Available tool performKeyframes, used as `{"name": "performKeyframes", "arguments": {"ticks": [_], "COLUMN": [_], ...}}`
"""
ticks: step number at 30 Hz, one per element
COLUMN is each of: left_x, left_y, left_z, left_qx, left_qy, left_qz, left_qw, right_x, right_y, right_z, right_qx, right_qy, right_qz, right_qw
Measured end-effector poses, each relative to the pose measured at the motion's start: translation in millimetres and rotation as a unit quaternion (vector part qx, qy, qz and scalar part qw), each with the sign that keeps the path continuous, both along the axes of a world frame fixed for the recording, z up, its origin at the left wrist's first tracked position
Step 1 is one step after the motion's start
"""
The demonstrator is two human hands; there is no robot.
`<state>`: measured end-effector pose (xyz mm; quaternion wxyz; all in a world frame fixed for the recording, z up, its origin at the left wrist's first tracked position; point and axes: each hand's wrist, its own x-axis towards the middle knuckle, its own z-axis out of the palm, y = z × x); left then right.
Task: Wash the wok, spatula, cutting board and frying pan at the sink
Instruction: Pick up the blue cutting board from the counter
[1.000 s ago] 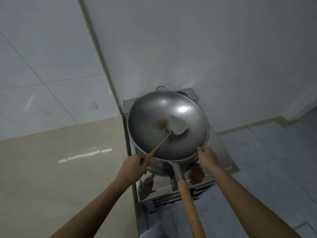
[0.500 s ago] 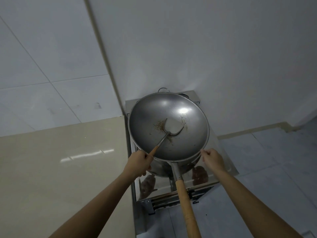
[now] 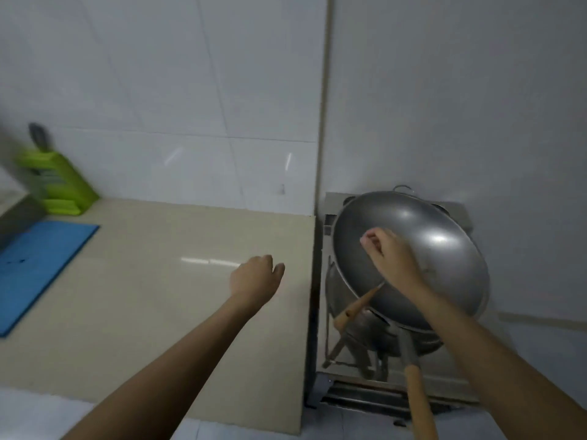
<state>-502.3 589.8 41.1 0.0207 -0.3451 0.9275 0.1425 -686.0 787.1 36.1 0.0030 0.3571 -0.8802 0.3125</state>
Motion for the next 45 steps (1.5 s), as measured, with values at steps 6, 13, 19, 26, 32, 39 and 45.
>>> {"name": "performKeyframes", "arguments": {"ticks": [6,13,19,26,32,39,45], "left_x": [142.3,344.0,471.2,547.2,561.1,542.5,521.4], "left_y": [-123.2,-222.2,-267.4,-292.8,-326.0,-413.9,-487.6], "left_z": [3.4,-9.6,-20.6,-35.3,-50.2,-71.5,-86.1], "left_qx": [-0.063,-0.071,-0.03,0.03,0.07,0.118,0.191], "left_qy": [-0.03,-0.04,-0.043,0.01,0.05,0.071,0.076], "left_qz": [0.163,0.339,0.418,0.471,0.478,0.431,0.423], "left_qw": [0.984,0.937,0.907,0.882,0.874,0.892,0.883], "right_x": [70.8,227.5,333.4,402.4,421.6,409.6,377.5], "right_y": [-194.0,-364.3,-459.8,-524.4,-565.8,-639.3,-705.1], "right_z": [13.0,7.1,-1.4,-24.4,-36.4,-65.9,-92.6], "right_qx": [0.026,0.082,0.104,0.155,0.183,0.206,0.227], "right_qy": [-0.035,-0.072,-0.086,-0.087,-0.099,-0.108,-0.131], "right_qz": [0.174,0.328,0.392,0.434,0.435,0.399,0.345], "right_qw": [0.984,0.939,0.91,0.883,0.876,0.887,0.901]}}
